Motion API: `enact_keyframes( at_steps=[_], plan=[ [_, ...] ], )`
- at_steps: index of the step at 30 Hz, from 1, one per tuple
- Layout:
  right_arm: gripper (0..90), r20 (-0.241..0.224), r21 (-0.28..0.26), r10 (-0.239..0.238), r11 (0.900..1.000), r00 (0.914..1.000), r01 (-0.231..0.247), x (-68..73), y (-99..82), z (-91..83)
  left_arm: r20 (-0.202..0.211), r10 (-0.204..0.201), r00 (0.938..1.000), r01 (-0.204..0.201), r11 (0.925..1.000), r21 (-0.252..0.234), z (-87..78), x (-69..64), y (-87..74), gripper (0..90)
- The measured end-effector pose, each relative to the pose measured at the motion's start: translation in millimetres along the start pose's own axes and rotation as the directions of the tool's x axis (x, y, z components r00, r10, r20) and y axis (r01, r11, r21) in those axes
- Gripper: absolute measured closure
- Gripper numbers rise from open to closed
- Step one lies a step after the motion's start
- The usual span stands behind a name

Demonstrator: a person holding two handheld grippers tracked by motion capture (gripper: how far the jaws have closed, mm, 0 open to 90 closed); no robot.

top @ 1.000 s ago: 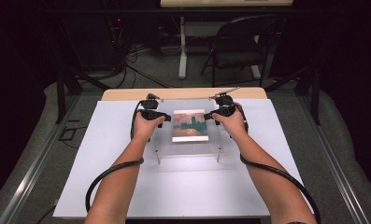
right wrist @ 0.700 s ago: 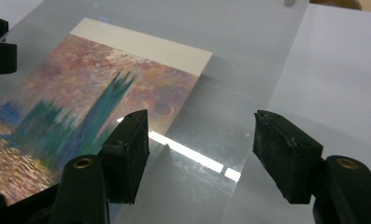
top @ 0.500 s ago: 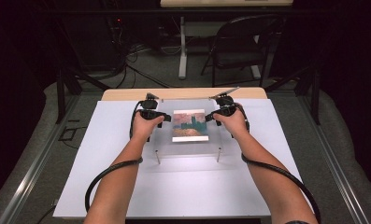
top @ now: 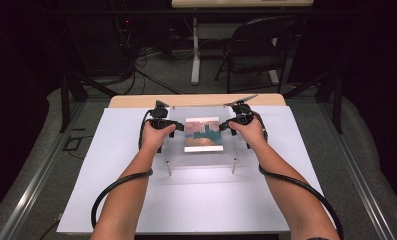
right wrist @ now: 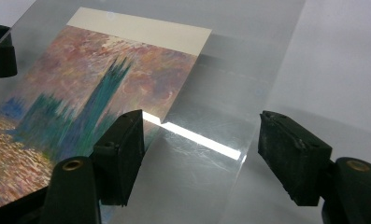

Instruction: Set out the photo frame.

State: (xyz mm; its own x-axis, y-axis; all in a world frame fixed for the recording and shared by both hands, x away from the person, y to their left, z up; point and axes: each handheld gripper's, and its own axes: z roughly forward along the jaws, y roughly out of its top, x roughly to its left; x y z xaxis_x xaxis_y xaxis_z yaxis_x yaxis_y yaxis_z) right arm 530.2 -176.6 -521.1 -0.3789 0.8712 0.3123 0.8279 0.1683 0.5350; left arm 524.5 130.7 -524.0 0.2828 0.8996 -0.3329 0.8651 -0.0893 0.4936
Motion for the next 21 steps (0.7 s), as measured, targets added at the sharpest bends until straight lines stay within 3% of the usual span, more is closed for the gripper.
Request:
enact_keyframes(
  at_steps=[12,21],
  plan=[
    [26.0,-0.025,0.001,0.029,0.9996,0.9992,-0.029,-1.8,-1.4,3.2,0.035,-0.043,0.9985,0.043,0.9989,0.019,2.5,1.7,-0.4,20.2],
    [23.3,-0.043,0.012,0.045,0.9990,0.9981,-0.044,-0.6,-1.5,5.9,0.029,-0.037,0.9989,0.036,0.9988,0.034,3.3,-0.6,0.4,18.2]
  ],
)
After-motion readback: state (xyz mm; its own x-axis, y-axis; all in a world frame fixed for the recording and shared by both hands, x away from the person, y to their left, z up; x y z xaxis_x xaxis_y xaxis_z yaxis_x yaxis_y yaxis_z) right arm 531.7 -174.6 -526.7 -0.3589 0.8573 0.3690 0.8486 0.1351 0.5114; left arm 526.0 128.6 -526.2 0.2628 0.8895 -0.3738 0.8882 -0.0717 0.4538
